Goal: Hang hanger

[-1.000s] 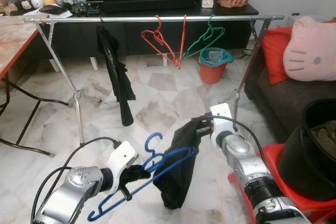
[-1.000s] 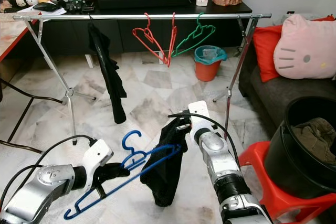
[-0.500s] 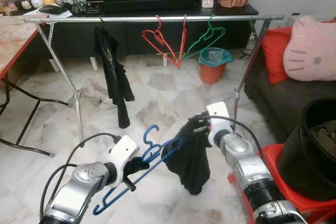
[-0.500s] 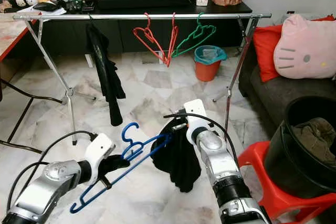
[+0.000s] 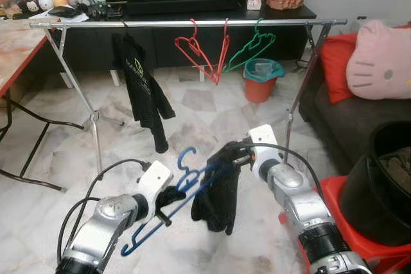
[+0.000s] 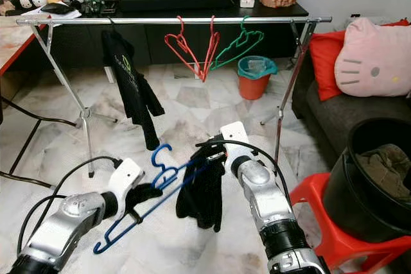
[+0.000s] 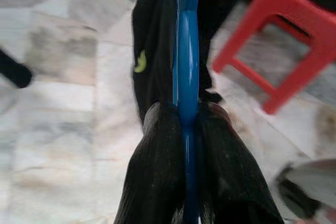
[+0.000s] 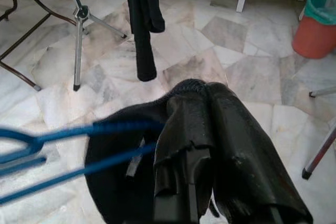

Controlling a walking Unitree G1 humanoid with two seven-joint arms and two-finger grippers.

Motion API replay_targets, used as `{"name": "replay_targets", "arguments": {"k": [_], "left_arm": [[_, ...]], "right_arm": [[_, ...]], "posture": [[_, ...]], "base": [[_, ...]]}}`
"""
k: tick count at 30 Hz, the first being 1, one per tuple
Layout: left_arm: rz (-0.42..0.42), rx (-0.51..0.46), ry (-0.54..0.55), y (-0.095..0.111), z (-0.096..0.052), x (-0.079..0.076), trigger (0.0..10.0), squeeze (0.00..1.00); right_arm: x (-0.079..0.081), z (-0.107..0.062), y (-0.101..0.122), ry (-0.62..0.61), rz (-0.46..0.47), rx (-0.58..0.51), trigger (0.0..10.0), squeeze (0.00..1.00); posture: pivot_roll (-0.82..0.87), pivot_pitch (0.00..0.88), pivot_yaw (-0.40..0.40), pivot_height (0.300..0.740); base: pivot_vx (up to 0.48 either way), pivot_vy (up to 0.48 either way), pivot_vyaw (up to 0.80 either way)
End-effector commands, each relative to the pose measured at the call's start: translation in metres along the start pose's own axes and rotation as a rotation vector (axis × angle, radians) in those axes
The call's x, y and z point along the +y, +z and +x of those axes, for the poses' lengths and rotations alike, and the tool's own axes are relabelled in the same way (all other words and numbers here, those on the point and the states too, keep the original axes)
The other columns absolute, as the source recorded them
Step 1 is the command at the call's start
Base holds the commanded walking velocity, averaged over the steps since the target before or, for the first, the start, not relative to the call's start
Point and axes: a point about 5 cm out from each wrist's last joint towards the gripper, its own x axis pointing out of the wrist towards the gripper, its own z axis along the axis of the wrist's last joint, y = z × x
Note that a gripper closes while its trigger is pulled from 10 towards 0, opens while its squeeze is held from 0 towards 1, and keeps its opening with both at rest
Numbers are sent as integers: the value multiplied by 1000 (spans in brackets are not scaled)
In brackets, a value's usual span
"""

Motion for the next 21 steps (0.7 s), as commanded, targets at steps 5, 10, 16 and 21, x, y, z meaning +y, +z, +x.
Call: {"name": "replay_targets", "arguments": {"k": [5, 10, 16, 21], "left_arm": [[-9, -12, 78, 3, -2, 13, 10000, 0], [11, -30, -51, 3, -3, -1, 10000, 0], [8, -36, -126, 4, -4, -9, 10000, 0], [28, -39, -84, 6, -1, -3, 10000, 0]], "right_arm": [[2, -5, 10, 14, -8, -35, 10000, 0], [10, -10, 16, 73, -22, -50, 10000, 0], [14, -15, 20, 118, -53, -43, 10000, 0], [23, -23, 29, 152, -53, -56, 10000, 0]], "posture": [[-45, 0, 5, 740], [-48, 0, 6, 740], [-51, 0, 6, 740], [-56, 0, 8, 740]], "base": [[0, 0, 0], [0, 0, 0], [0, 0, 0], [0, 0, 0]]}}
